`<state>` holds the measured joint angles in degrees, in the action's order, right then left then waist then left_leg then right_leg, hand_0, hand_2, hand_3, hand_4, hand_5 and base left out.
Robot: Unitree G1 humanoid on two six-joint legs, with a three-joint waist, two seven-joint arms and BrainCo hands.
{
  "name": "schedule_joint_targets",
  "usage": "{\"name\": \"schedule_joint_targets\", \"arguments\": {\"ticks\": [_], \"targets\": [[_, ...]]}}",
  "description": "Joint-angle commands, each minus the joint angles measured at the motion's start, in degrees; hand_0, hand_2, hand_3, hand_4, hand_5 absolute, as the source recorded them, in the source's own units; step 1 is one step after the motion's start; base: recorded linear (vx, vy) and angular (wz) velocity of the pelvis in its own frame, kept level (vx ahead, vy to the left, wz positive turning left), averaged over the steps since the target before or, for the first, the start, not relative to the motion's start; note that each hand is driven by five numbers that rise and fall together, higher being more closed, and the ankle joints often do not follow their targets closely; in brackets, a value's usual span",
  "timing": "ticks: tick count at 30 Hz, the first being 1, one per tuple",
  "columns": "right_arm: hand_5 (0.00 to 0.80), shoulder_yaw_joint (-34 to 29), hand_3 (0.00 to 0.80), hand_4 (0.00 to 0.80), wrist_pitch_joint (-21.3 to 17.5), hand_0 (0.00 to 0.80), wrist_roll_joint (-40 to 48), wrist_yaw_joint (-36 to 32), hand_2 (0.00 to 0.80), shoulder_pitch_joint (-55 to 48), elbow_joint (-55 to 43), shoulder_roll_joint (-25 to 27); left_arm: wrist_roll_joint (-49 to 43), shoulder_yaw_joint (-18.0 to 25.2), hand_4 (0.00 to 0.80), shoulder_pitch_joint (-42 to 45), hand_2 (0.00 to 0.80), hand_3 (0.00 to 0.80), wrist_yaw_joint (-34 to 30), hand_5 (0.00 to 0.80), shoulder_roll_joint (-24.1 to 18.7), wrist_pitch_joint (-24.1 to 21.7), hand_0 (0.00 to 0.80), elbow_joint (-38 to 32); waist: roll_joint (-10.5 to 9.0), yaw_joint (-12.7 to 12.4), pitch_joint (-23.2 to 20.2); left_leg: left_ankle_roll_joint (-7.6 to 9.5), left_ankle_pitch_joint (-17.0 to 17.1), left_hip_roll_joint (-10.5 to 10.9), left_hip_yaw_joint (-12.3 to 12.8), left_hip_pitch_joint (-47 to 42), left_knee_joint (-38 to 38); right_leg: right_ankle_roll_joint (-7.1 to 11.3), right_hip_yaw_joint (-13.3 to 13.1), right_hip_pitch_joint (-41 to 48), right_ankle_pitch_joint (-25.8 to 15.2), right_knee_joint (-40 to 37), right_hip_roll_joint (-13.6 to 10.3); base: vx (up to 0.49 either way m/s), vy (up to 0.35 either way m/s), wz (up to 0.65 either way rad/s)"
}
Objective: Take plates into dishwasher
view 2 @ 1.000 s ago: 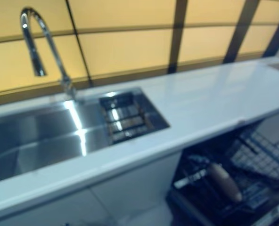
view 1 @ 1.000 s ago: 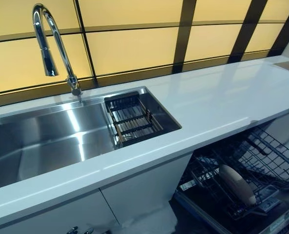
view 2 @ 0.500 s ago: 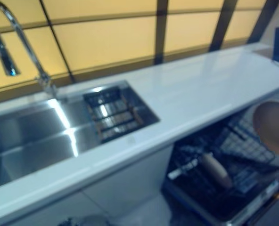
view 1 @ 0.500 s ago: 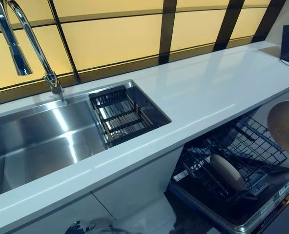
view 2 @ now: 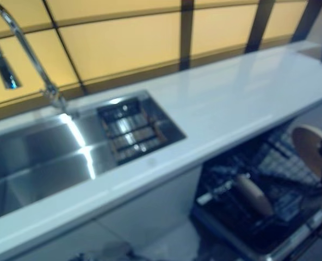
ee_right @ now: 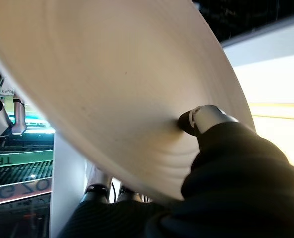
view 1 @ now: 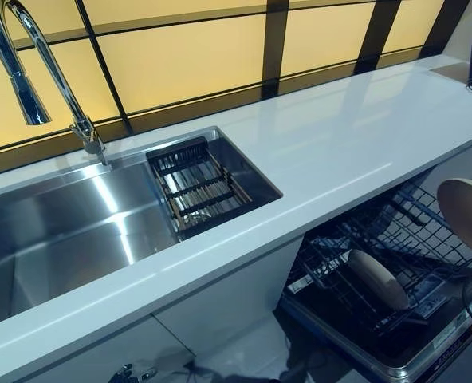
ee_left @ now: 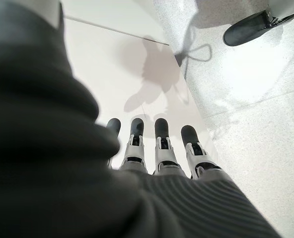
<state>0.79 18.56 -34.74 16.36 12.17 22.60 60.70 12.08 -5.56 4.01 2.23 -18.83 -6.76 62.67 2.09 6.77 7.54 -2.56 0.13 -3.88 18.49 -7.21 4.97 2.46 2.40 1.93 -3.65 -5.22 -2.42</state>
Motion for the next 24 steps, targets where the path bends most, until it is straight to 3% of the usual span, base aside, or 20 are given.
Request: {"name": "schedule_joint_targets", "arguments": {"ticks": [1,24], "targets": [[0.8,1.8,0.8,0.8,2.2,0.8,-3.8,3.5,0.8,5.0,0.2,-1.0,0.4,-0.9,0.0,-2.3,0.0,0.0,0.5,0.0,-1.4,-0.5,0.0,1.6,-2.18,-2.0,-1.0,4.64,-8.2,0.5,-2.7,-3.2,0.0,4.1,2.4,1.1,3.6,0.2,-2.0,0.0,0.0,0.0],[0.8,12.6,0.8,0.8,1.2,0.8,-1.9,0.4,0.8,11.3,9.6,-5.3,5.2,-1.7,0.0,-3.5,0.0,0.0,-1.3,0.0,-1.5,-0.9,0.0,-2.1,-0.14,-4.0,1.0,4.36,-7.6,0.8,-4.4,-1.8,0.0,3.72,3.2,-0.2,3.3,0.2,-2.6,0.001,-0.006,0.02]]}}
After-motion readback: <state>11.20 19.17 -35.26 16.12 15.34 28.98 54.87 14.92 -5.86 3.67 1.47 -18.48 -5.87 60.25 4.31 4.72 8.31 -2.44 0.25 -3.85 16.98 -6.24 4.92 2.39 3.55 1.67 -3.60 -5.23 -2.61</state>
